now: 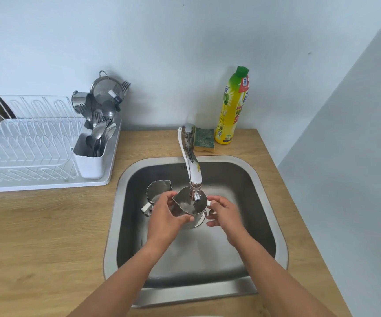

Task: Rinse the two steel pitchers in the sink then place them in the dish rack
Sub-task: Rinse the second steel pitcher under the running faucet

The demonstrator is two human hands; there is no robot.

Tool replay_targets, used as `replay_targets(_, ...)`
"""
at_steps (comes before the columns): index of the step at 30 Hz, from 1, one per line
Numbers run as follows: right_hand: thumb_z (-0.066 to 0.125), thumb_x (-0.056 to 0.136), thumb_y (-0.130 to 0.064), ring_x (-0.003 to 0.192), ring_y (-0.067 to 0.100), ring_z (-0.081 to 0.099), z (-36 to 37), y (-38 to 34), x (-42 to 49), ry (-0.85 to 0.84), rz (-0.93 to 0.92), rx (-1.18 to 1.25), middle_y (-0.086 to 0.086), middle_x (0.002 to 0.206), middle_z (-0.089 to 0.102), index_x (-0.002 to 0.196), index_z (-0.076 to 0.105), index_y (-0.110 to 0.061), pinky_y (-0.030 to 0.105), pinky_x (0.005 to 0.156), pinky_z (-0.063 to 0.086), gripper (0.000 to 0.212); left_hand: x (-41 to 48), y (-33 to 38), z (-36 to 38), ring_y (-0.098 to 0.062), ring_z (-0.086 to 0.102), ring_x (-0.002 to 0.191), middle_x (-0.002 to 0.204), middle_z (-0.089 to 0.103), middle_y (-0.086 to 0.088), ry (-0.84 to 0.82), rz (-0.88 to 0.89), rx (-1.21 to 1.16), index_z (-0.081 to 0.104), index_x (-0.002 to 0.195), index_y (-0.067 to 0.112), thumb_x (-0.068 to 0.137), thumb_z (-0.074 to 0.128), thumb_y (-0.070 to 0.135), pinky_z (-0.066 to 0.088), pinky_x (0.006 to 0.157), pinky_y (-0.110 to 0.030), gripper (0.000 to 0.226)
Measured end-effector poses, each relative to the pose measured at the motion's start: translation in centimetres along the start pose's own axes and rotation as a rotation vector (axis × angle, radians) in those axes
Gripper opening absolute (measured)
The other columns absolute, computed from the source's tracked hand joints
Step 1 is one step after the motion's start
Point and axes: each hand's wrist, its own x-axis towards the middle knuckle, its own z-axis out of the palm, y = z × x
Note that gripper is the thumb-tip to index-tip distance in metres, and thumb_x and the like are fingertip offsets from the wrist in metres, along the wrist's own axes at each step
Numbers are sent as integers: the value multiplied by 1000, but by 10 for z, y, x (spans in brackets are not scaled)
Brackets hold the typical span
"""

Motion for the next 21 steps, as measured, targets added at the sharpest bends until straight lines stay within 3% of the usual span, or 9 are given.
replay_targets(3, 44, 98, -14, 73, 26, 61, 6, 2, 2, -35, 22, -8, 5, 87, 63, 115, 66, -18, 35, 62, 58, 28, 0, -5, -3, -6, 62, 102, 114, 63, 15, 30, 14, 71, 49, 116, 40, 52, 92, 36, 55, 89, -32, 77)
replay_targets(9, 41, 101, -19, 68, 28, 64, 11, 3, -2, -93, 54, -98, 10, 91, 65, 116, 64, -23, 32, 54, 56, 27, -5, -5, -10, -5, 61, 98, 106, 63, 16, 75, 12, 129, 54, 117, 33, 50, 91, 47, 52, 82, -27, 78)
replay_targets(14, 40, 101, -30, 64, 24, 63, 9, 2, -9, -90, 67, -210, 6, 88, 67, 117, 61, -29, 25, 47, 48, 26, -6, -11, -12, -6, 64, 93, 101, 67, 13, 16, -116, 86, 56, 111, 32, 52, 89, 52, 50, 80, -29, 71)
replay_targets(17, 46, 97, -38, 59, 22, 59, 2, 2, -10, -50, 78, -261, 4, 82, 68, 108, 62, -27, 25, 46, 42, 22, -7, -15, -12, -4, 67, 89, 93, 72, 12, -36, -198, 9, 59, 107, 27, 56, 90, 45, 52, 86, -32, 62)
replay_targets(21, 55, 90, -48, 56, 20, 58, -13, -1, -13, 27, 68, -332, 1, 74, 68, 92, 65, -20, 26, 49, 40, 30, -8, -18, -4, -7, 69, 83, 88, 75, 5, -148, -296, -170, 59, 109, 14, 62, 91, 23, 52, 77, -29, 58)
